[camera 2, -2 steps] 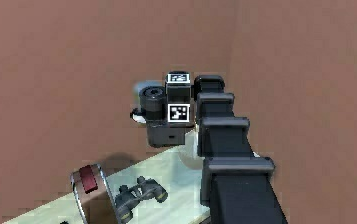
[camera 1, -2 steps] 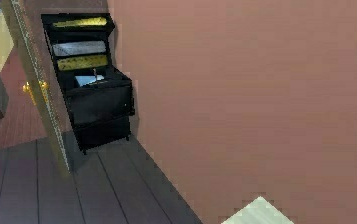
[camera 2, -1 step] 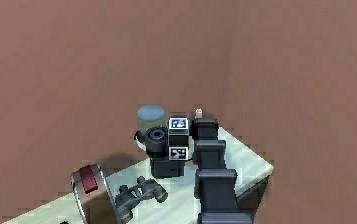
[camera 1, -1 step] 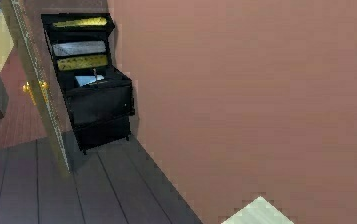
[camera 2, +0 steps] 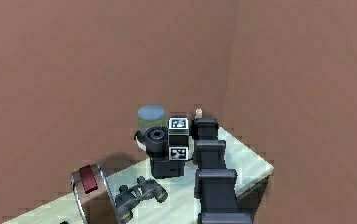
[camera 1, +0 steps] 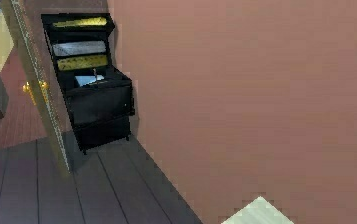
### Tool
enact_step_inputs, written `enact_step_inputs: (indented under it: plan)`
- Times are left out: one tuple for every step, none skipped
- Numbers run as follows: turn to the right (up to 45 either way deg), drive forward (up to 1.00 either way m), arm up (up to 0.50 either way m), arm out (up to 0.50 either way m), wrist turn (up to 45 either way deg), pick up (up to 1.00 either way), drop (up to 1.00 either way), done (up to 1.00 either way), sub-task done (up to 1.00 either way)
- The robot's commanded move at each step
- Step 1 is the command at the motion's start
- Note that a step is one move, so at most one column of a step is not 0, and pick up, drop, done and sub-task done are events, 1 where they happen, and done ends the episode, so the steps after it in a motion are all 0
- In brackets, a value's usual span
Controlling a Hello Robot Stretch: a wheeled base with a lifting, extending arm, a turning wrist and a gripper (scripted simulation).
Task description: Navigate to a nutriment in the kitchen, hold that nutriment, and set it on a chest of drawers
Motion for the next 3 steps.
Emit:
enact_step_inputs:
  plan:
    - [0.0, 0.00, 0.00, 0.00, 0.0, 0.00, 1.00, 0.00, 0.00]
    - [0.0, 0.00, 0.08, 0.00, 0.0, 0.00, 0.00, 0.00, 0.00]
    - [0.0, 0.00, 0.00, -0.08, 0.0, 0.00, 0.00, 0.00, 0.00]
